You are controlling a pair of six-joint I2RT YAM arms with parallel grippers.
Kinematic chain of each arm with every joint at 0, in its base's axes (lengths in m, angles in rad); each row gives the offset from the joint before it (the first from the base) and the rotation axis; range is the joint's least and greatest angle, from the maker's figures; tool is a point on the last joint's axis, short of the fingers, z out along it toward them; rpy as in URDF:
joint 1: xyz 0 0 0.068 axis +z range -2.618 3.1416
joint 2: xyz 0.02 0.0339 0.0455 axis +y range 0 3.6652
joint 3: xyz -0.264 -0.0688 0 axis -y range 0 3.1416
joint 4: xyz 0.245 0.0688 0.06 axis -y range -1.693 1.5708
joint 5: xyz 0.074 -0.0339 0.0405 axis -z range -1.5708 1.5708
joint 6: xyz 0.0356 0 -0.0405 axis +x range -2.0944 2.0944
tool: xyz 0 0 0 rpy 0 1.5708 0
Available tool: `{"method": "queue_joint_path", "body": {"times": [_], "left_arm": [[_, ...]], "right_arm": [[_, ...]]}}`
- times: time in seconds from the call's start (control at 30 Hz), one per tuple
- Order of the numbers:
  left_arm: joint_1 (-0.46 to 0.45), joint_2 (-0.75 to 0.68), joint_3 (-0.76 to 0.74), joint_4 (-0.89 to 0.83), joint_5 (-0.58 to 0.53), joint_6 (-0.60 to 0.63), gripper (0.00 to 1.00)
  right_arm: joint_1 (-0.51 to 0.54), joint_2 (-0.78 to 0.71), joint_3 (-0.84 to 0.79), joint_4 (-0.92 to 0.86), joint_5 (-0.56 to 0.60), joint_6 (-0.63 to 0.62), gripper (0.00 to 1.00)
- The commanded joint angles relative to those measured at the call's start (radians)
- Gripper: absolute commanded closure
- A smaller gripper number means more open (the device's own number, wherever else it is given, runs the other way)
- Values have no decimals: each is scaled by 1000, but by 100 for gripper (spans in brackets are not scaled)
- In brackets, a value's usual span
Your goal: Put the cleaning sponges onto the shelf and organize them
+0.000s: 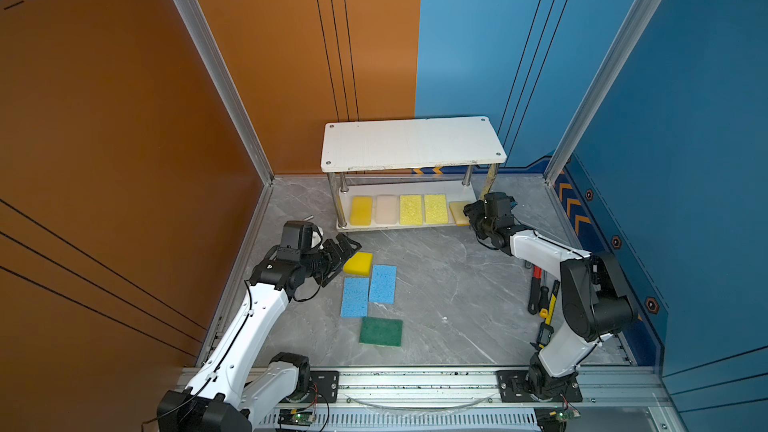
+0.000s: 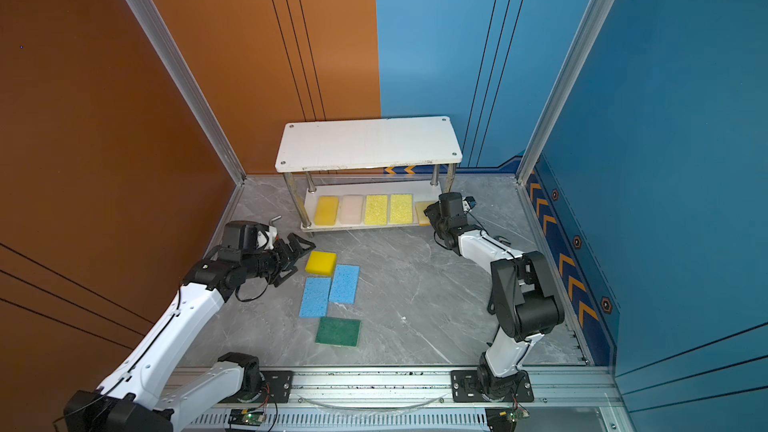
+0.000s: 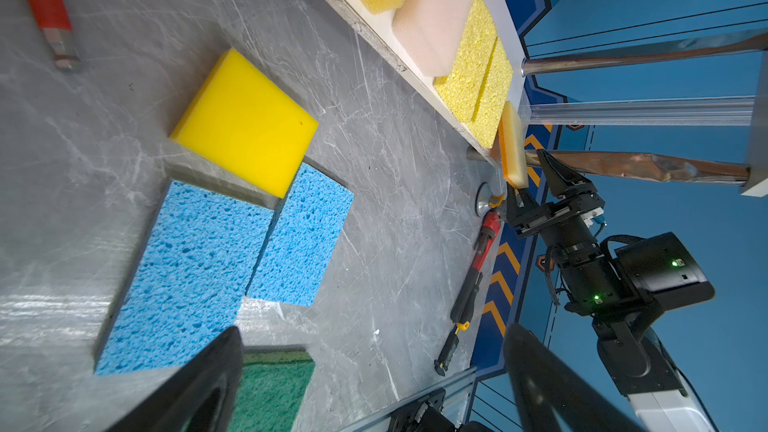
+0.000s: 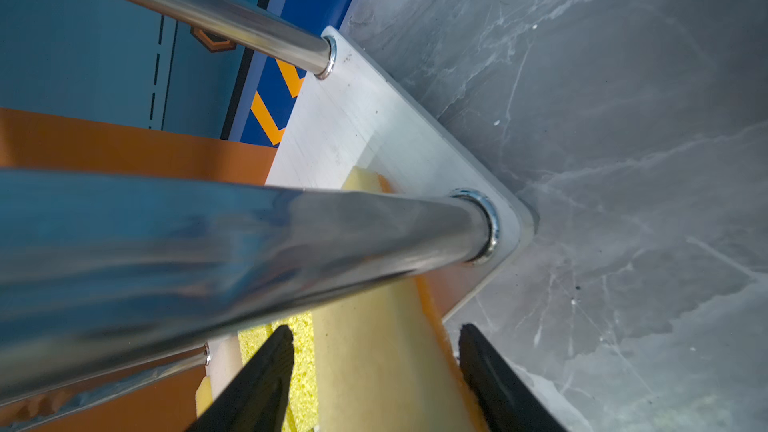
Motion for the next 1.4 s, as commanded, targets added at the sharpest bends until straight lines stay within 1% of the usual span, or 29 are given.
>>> {"method": "queue_joint_path", "body": {"times": [0.0,0.1,0.23,0.3,0.4,0.7,0.93,1.07,1.2,1.37], "left_arm": [[9,-13,-8,-22,20,5,2],[12,-15,-9,-23,22,3,2],[19,-19,-17,-22,23,1,2],[24,-23,-21,-22,23,0,2],[27,-24,-25,-22,22,-3,2],[29,-16,-19,-21,11,3,2],[30,-4,-10,-21,-3,10,2],[30,2,-6,-20,-5,17,2],[29,2,-5,-20,-7,22,2],[30,1,-8,-18,-22,29,2]], "right_arm": [[-4,48,28,-23,-49,18,32],[-3,86,52,-26,-76,31,30],[7,104,80,-55,-75,38,28],[8,107,88,-81,-70,38,22],[4,112,91,-86,-74,44,19],[-14,86,86,-107,-99,38,17],[-44,-7,-13,-96,-138,36,17],[-71,-79,-63,-90,-163,6,17],[-102,-179,-95,-203,-186,-57,18],[-99,-297,-159,-420,-226,-170,24]]}}
